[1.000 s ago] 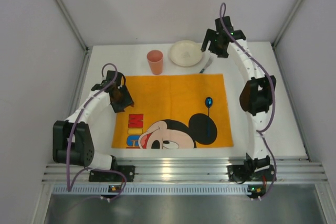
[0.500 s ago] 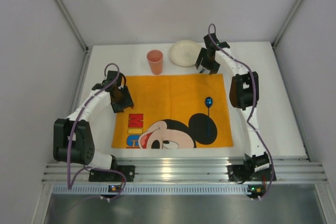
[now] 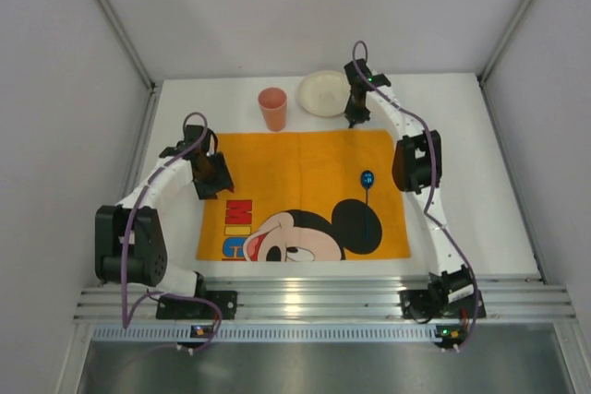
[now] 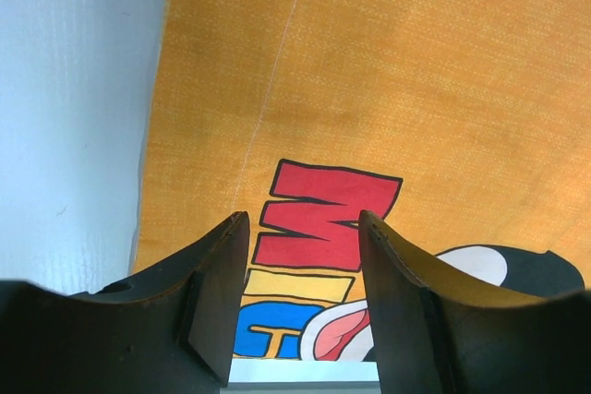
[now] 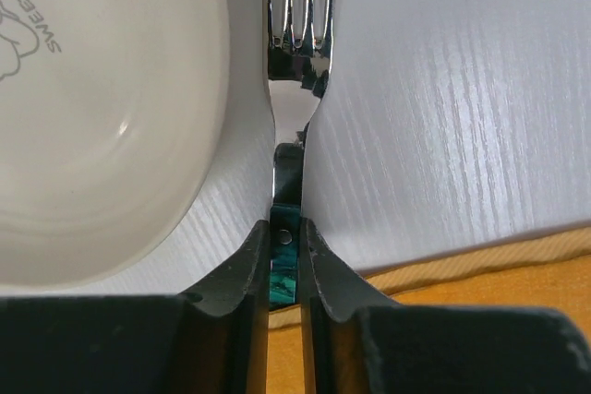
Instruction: Set the dinner table for one person
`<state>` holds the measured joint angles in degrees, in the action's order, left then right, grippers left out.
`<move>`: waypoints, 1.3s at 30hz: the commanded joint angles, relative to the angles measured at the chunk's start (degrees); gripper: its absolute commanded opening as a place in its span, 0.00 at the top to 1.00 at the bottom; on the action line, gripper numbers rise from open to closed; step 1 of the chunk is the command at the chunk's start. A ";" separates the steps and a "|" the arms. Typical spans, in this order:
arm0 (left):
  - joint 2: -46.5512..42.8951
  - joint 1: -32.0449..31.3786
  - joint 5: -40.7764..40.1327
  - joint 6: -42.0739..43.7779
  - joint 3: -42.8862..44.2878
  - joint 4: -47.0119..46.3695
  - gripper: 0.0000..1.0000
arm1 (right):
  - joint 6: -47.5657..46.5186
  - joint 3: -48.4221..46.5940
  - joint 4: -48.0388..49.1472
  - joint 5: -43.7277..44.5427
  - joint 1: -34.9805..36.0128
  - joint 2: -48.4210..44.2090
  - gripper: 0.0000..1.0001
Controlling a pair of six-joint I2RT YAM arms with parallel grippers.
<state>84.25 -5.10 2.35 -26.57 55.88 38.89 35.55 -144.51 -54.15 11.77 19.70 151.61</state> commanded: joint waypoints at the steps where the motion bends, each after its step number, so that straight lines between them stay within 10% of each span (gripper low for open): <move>1: 1.26 1.23 2.04 1.52 0.11 -1.63 0.44 | 0.22 0.01 -2.71 0.71 -0.72 4.04 0.90; 24: 6.98 0.54 2.66 -2.35 21.02 -0.04 0.35 | -5.05 12.40 19.60 1.50 -11.18 -19.76 1.00; 31: 12.77 -11.21 0.73 -1.83 36.72 -1.10 0.03 | -2.42 16.70 18.65 -1.31 -12.59 -29.69 1.00; 39: 23.31 -29.07 -0.85 3.44 53.44 -2.94 0.02 | 0.66 28.74 13.55 -6.14 -10.30 -44.19 1.00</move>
<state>105.41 -29.34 1.96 -26.39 104.42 38.39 33.89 -119.15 -38.04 8.95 8.23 112.53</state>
